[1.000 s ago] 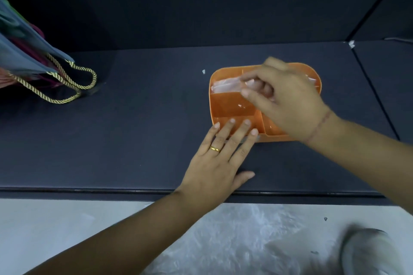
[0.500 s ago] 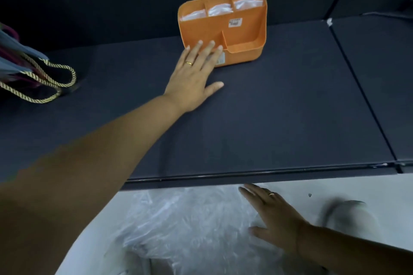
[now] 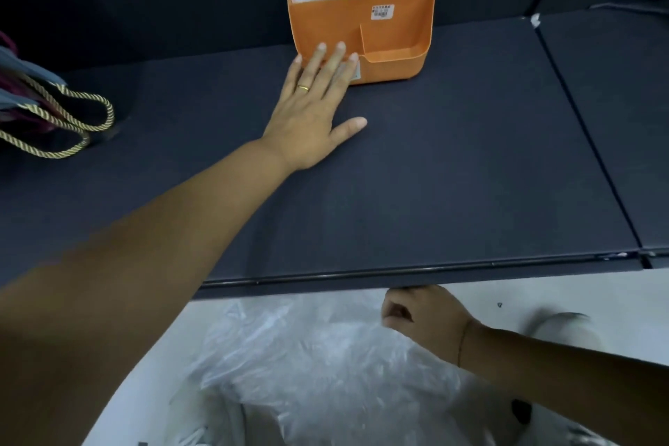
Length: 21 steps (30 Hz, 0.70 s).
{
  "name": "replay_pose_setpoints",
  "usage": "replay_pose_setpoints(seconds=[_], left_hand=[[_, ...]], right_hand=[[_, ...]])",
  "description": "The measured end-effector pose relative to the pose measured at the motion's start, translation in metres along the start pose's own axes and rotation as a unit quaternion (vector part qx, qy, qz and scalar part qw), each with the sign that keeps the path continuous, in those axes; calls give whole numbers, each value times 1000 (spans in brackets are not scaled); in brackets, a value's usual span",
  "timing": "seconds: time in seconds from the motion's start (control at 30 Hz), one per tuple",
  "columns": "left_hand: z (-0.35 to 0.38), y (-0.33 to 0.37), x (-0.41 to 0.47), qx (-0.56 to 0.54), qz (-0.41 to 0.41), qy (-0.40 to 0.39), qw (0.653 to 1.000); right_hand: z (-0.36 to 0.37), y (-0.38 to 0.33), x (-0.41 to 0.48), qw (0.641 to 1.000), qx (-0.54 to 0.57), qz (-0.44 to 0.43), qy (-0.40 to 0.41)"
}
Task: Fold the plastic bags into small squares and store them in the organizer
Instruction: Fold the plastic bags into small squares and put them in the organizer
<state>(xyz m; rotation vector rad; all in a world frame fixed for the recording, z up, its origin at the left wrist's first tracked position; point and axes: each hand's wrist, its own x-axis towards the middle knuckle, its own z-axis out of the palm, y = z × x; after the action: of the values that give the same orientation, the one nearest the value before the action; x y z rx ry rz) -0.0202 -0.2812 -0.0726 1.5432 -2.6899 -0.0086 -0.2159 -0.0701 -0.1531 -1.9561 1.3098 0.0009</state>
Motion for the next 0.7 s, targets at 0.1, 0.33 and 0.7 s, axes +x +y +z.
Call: replay_pose_setpoints(seconds=[0.1,0.33,0.7], left_hand=[[7,28,-52,-76,13,-20,997],[33,48,-141,-53,-6,-82,995],[35,46,-139,-84,-9,-76,994]], right_hand=[[-6,-13,-20,994,100,28,28],[-35,-34,-48,978,194,-1,74],[-115,-38,-42,868,491,12,73]])
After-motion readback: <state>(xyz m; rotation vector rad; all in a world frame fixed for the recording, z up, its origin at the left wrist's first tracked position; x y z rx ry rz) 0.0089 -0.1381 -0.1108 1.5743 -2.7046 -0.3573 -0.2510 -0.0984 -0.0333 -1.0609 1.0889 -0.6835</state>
